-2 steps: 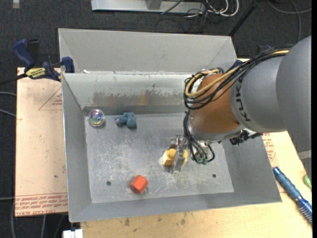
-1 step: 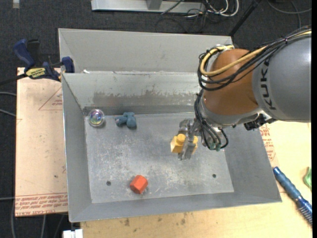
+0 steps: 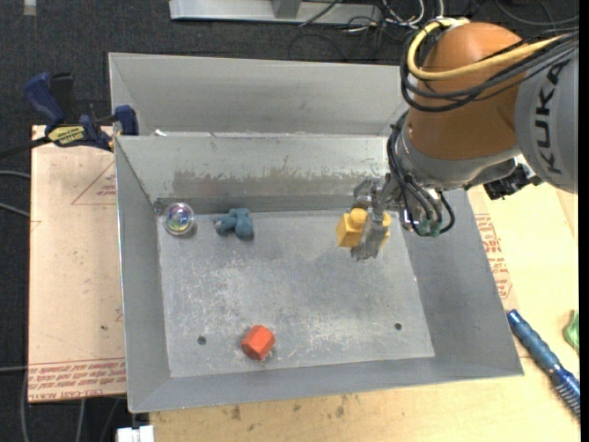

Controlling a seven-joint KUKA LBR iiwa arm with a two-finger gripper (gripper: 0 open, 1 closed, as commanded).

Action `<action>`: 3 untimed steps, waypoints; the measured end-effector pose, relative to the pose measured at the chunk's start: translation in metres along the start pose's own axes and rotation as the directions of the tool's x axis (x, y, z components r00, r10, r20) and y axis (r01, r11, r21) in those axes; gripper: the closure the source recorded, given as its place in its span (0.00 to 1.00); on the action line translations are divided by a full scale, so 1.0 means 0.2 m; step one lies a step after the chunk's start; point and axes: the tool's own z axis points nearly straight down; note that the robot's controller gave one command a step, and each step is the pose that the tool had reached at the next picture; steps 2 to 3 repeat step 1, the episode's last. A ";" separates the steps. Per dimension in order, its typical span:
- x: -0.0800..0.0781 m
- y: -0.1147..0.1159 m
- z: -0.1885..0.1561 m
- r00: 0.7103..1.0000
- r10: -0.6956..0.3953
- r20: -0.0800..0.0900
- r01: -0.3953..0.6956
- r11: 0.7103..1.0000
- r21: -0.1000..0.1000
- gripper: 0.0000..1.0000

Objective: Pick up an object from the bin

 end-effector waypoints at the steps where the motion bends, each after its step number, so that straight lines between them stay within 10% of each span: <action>1: -0.02 0.12 0.01 0.988 -0.154 -0.008 0.154 0.988 0.000 1.00; 3: -0.02 0.12 0.01 0.988 -0.154 -0.008 0.154 0.988 0.000 1.00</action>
Offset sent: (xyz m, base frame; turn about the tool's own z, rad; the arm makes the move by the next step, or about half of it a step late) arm 0.0059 0.0226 -0.0020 -0.1553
